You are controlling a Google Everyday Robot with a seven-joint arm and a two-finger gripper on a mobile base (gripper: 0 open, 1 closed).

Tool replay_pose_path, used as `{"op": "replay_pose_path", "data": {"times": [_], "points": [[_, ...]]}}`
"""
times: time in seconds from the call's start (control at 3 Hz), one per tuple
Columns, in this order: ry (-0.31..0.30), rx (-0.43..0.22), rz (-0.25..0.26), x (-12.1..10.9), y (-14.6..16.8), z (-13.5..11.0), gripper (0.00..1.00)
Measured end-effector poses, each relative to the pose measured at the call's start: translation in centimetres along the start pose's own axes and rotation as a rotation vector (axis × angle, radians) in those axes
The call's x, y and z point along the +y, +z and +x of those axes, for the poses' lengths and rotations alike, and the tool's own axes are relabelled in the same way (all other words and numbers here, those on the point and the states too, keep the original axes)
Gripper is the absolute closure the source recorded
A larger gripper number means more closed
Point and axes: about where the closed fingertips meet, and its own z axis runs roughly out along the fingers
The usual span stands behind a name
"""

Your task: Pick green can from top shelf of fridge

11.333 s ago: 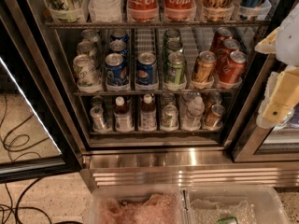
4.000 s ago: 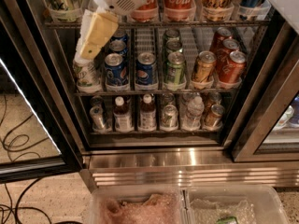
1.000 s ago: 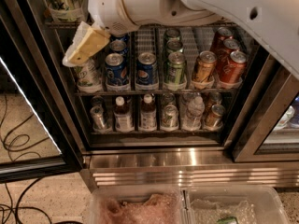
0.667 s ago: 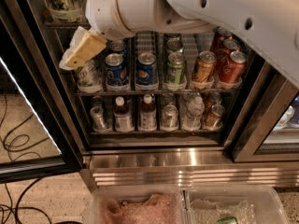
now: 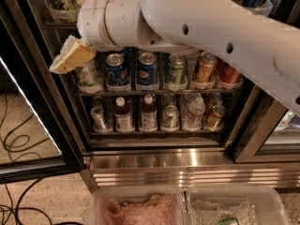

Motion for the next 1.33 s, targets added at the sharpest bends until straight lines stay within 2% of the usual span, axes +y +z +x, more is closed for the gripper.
{"op": "replay_pose_path", "data": {"times": [0.33, 1.33], "points": [[-0.005, -0.003, 0.005, -0.1, 0.1, -0.2, 0.0], [-0.003, -0.005, 0.137, 0.6, -0.4, 0.9, 0.0]]}}
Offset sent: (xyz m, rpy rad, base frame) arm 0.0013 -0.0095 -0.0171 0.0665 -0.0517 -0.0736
